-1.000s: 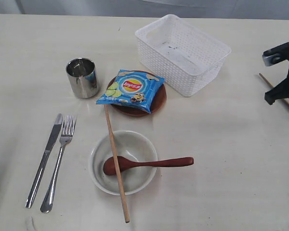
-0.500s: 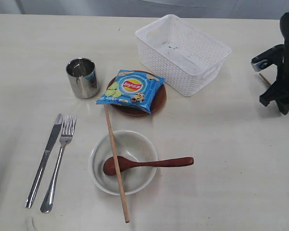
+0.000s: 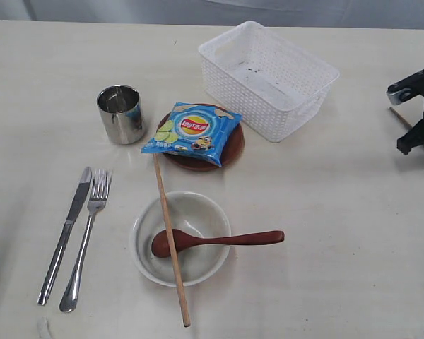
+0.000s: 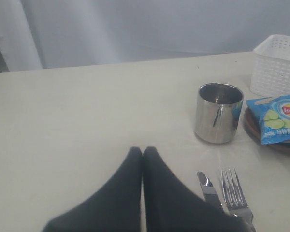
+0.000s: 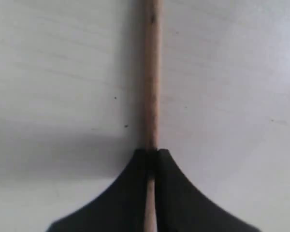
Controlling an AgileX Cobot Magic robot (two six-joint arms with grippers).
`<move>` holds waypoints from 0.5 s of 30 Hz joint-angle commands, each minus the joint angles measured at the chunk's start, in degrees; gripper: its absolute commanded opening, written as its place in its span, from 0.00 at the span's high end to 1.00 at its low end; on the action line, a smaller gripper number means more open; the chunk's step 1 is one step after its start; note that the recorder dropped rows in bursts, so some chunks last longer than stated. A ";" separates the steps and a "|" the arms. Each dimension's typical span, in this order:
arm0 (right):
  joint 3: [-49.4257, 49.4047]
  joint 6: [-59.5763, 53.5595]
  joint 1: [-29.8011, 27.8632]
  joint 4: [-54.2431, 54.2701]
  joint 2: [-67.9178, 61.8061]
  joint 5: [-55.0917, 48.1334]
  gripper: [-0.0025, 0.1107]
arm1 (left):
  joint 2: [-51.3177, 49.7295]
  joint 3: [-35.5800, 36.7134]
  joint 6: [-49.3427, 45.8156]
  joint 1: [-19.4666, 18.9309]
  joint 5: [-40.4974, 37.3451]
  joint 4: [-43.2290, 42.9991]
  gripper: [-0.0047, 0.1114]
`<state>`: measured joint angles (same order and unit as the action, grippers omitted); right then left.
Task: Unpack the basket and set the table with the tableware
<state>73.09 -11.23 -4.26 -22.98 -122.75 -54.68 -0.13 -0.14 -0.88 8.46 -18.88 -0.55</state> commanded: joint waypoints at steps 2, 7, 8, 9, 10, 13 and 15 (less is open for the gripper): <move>-2.13 -16.32 -3.58 25.70 -4.76 2.48 0.98 | 0.13 0.14 0.02 0.33 0.48 0.13 0.96; -2.13 -28.56 -3.46 40.41 -4.49 -1.15 0.98 | 0.13 0.14 0.02 0.33 0.48 0.13 0.96; -2.13 -30.30 -3.46 42.78 -4.24 -1.77 0.98 | 0.13 0.14 0.02 0.33 0.48 0.13 0.96; -2.13 -31.40 -3.46 44.45 -3.96 -2.47 0.98 | 0.13 0.14 0.02 0.33 0.48 0.13 0.96; -2.13 -31.86 -3.46 45.36 -3.56 -2.87 0.98 | 0.13 0.14 0.02 0.33 0.48 0.13 0.96; -2.13 -32.13 -3.46 46.76 -1.95 -3.86 0.98 | 0.13 0.14 0.02 0.33 0.48 0.13 0.96; -2.13 -32.13 -3.46 47.64 -0.40 -4.35 0.98 | 0.13 0.14 0.02 0.33 0.48 0.13 0.96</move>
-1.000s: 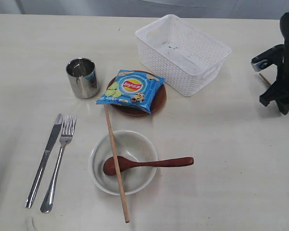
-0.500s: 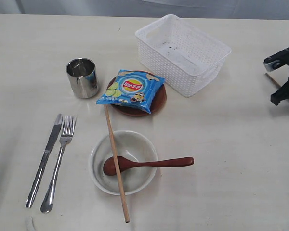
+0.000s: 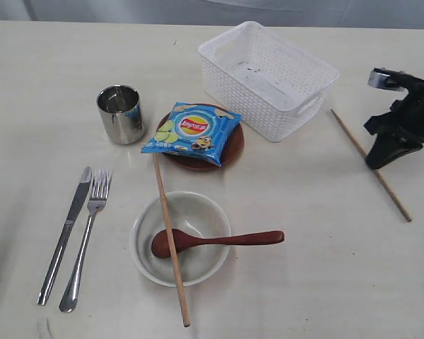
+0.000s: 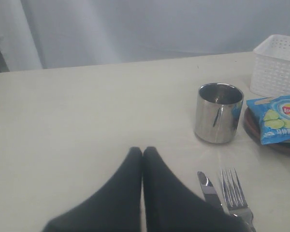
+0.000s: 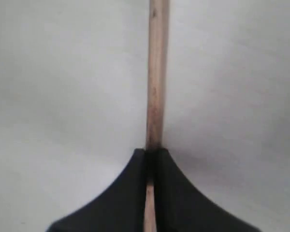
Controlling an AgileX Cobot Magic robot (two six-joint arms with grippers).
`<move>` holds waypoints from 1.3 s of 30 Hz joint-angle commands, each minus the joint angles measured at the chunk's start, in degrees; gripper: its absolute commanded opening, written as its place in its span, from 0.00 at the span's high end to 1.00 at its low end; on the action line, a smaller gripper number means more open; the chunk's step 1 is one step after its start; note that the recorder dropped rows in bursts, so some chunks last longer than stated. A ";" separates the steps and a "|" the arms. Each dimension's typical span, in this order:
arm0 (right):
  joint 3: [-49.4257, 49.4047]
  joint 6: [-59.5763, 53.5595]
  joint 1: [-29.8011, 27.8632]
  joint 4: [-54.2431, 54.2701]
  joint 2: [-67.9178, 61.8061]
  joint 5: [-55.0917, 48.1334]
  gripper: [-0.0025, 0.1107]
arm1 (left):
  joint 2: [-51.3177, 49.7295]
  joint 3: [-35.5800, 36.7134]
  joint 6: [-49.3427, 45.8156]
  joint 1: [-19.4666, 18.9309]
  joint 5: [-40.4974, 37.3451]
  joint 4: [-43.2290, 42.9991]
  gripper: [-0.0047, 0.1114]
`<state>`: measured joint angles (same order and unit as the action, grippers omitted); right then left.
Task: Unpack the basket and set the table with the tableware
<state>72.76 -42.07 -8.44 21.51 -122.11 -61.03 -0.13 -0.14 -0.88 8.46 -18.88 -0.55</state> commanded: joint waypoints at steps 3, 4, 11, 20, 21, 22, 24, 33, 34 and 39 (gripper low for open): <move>-2.79 -1.44 0.73 4.79 1.63 1.87 0.98 | 0.13 0.14 0.02 0.33 0.48 0.13 0.96; -3.21 -1.44 0.73 4.79 2.66 1.87 0.98 | 0.13 0.14 0.02 0.33 0.48 0.13 0.96; -6.75 -1.39 0.73 4.79 10.68 2.47 0.98 | 0.13 0.14 0.02 0.33 0.48 0.13 0.96; -9.55 7.88 3.22 5.37 21.95 1.22 0.98 | 0.13 0.14 0.02 0.33 0.48 0.13 0.96; -10.16 9.41 4.28 5.37 23.15 1.22 0.98 | 0.13 0.14 0.02 0.33 0.48 0.13 0.96; -11.17 11.56 5.79 5.37 24.68 1.22 0.98 | 0.13 0.14 0.02 0.33 0.48 0.13 0.96; -13.36 14.83 8.96 5.37 27.74 1.22 0.98 | 0.13 0.14 0.02 0.33 0.48 0.13 0.96; -18.75 38.75 19.41 -2.79 34.54 7.54 0.98 | 0.13 0.14 0.02 0.33 0.48 0.13 0.96; -18.85 40.31 19.41 -3.70 34.40 8.18 0.97 | 0.13 0.14 0.02 0.33 0.48 0.13 0.96; -18.85 43.38 19.41 -0.92 33.26 11.31 0.63 | 0.13 0.14 0.02 0.33 0.48 0.13 0.96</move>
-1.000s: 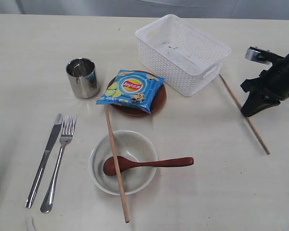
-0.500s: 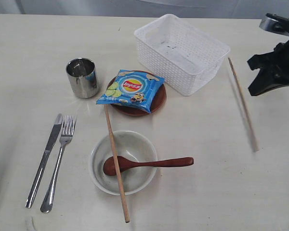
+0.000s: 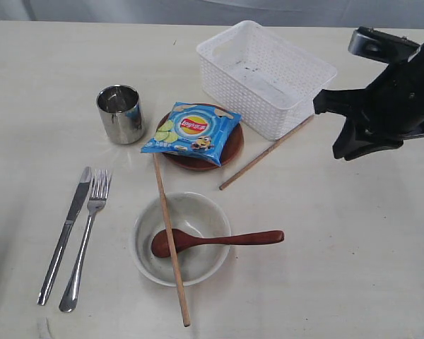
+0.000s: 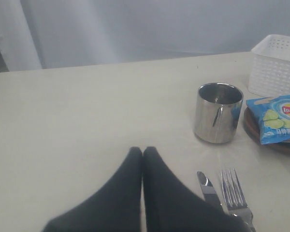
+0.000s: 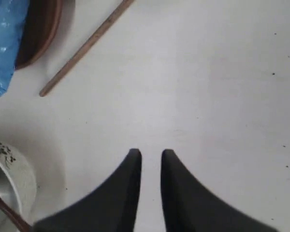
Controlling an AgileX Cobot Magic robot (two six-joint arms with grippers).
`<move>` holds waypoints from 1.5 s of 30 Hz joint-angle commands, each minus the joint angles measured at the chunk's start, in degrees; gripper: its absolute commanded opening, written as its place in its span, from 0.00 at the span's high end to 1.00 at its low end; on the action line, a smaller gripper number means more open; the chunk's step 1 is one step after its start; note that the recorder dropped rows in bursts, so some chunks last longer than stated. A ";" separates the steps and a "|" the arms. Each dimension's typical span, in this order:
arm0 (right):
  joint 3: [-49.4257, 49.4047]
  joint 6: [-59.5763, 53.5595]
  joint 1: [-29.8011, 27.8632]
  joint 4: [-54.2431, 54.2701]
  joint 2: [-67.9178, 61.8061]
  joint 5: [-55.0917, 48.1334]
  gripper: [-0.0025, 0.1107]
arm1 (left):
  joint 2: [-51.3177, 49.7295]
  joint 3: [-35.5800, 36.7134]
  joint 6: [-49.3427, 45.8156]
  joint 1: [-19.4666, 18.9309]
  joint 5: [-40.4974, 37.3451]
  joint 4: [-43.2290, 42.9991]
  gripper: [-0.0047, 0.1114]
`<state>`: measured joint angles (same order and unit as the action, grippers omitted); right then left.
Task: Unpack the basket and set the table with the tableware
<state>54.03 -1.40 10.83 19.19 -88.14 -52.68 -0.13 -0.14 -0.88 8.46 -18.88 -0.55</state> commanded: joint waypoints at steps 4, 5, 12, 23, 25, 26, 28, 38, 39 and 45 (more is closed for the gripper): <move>-0.12 9.81 0.14 3.75 -2.79 6.85 0.51 | 0.13 0.14 0.02 0.33 0.48 0.13 0.96; -0.12 10.43 0.26 5.16 -3.65 7.77 0.51 | 0.13 0.14 0.02 0.33 0.48 0.13 0.96; -0.12 11.55 1.72 16.20 -11.78 13.36 0.51 | 0.13 0.14 0.02 0.33 0.48 0.13 0.96; -0.12 11.70 8.69 19.63 -18.67 26.30 0.51 | 0.13 0.14 0.02 0.33 0.48 0.13 0.96; -0.12 11.70 9.47 21.47 -19.60 27.83 0.51 | 0.13 0.14 0.02 0.33 0.48 0.13 0.96; -0.12 11.70 9.44 22.33 -20.09 28.25 0.51 | 0.13 0.14 0.02 0.33 0.48 0.13 0.96; -0.12 11.94 9.49 23.40 -20.90 28.52 0.51 | 0.13 0.14 0.02 0.33 0.48 0.13 0.96; -0.12 12.52 9.49 23.16 -23.58 28.36 0.65 | 0.13 0.14 0.02 0.33 0.48 0.13 0.96; -0.12 12.52 9.49 23.08 -23.86 28.19 0.65 | 0.13 0.14 0.02 0.33 0.48 0.13 0.96; 0.00 12.52 9.26 23.70 -26.50 27.29 0.65 | 0.13 0.14 0.02 0.33 0.48 0.13 0.96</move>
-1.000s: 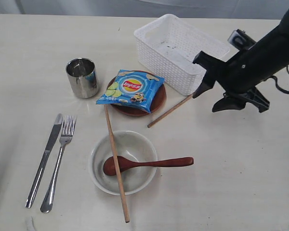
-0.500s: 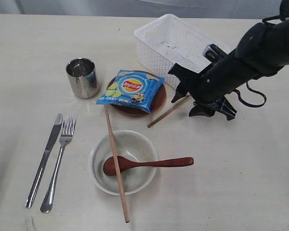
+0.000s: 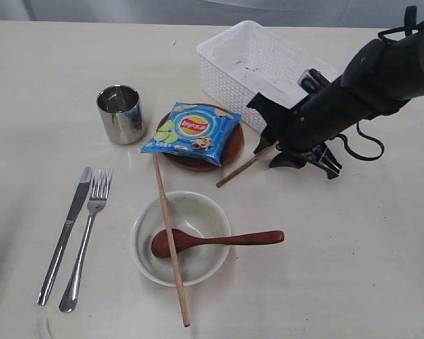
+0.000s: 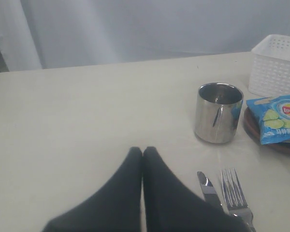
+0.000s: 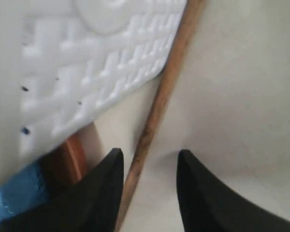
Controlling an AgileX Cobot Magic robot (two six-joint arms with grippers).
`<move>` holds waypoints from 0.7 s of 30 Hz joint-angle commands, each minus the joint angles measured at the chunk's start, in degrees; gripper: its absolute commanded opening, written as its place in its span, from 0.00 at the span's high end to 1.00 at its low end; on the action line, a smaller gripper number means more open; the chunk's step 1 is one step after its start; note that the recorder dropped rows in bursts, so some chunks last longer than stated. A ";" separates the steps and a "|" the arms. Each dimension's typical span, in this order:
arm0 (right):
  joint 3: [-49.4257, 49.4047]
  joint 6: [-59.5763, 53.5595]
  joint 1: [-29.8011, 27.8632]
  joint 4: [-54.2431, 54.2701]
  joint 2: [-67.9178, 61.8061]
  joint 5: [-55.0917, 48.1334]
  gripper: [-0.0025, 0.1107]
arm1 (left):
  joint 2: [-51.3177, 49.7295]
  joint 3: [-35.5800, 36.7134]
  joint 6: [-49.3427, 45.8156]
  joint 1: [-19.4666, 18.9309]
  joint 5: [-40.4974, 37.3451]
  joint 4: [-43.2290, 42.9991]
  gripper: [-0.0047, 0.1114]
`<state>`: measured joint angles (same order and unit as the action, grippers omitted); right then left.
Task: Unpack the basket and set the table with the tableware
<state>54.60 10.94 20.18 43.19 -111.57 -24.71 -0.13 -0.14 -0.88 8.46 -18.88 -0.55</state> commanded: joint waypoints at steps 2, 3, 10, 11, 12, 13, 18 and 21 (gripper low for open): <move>0.92 0.17 -0.09 -0.06 -3.96 -2.67 0.66 | 0.13 0.14 0.02 0.33 0.48 0.13 0.96; 1.65 0.17 -0.09 -0.39 -4.23 -3.64 0.66 | 0.13 0.14 0.02 0.33 0.48 0.13 0.96; 3.92 0.82 -0.09 -9.28 -6.87 -10.30 0.91 | 0.13 0.14 0.02 0.33 0.48 0.13 0.96; 3.92 1.92 -0.09 -11.42 -6.87 -11.24 0.95 | 0.13 0.14 0.02 0.33 0.48 0.13 0.96; 3.92 2.39 -0.09 -13.74 -6.87 -12.58 0.98 | 0.13 0.14 0.02 0.33 0.48 0.13 0.96; 3.92 2.87 -0.09 -16.05 -6.87 -13.89 0.98 | 0.13 0.14 0.02 0.33 0.48 0.13 0.96; 3.92 4.04 -0.09 -21.01 -6.64 -18.21 0.98 | 0.13 0.14 0.02 0.33 0.48 0.13 0.96; 3.92 4.04 -0.09 -23.76 -6.42 -21.42 0.98 | 0.13 0.14 0.02 0.33 0.48 0.13 0.96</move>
<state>60.89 14.44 19.97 28.98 -115.09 -38.50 -0.13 -0.14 -0.88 8.46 -18.88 -0.55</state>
